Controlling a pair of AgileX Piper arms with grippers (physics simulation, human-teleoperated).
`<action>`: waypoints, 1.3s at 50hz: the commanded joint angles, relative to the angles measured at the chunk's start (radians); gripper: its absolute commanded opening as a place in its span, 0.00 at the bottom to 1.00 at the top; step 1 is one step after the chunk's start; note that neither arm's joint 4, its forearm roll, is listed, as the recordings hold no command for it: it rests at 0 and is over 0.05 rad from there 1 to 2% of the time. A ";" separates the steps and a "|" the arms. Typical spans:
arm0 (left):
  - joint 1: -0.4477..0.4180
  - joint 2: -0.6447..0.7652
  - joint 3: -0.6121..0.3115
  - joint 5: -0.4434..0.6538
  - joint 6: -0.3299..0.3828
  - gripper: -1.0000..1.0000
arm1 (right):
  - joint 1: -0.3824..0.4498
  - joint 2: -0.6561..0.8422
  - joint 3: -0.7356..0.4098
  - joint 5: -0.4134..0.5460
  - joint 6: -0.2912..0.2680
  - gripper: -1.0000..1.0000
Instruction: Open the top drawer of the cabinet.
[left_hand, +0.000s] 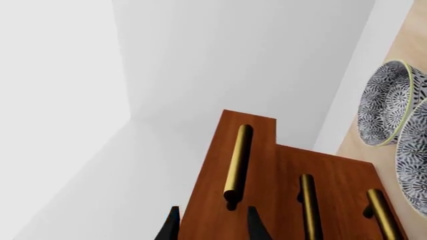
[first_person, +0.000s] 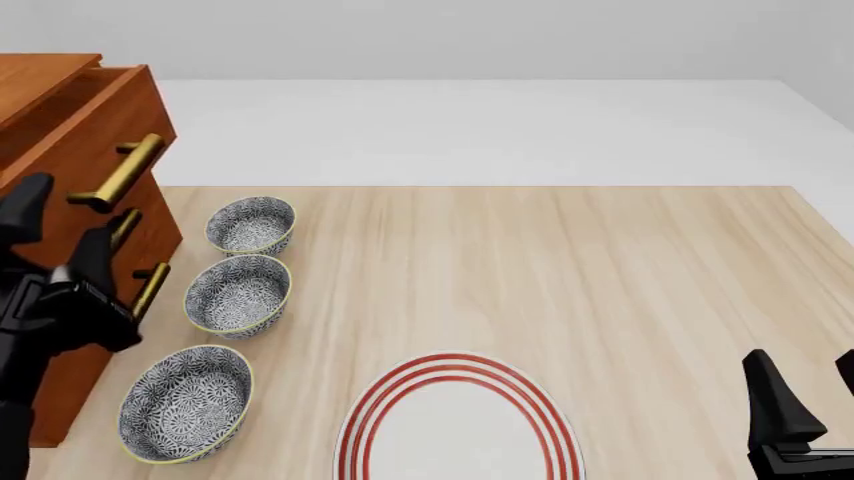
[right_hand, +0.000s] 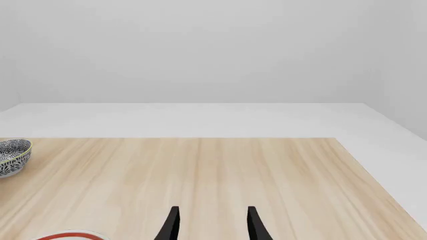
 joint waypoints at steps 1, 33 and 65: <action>-0.017 -0.118 0.029 0.086 -0.006 1.00 | 0.000 0.000 0.000 0.000 0.000 1.00; -0.055 -0.473 0.023 0.406 -0.022 1.00 | 0.000 0.000 0.000 0.000 0.000 1.00; -0.026 -0.519 -0.248 0.667 -0.317 1.00 | 0.000 0.000 0.000 0.000 0.000 1.00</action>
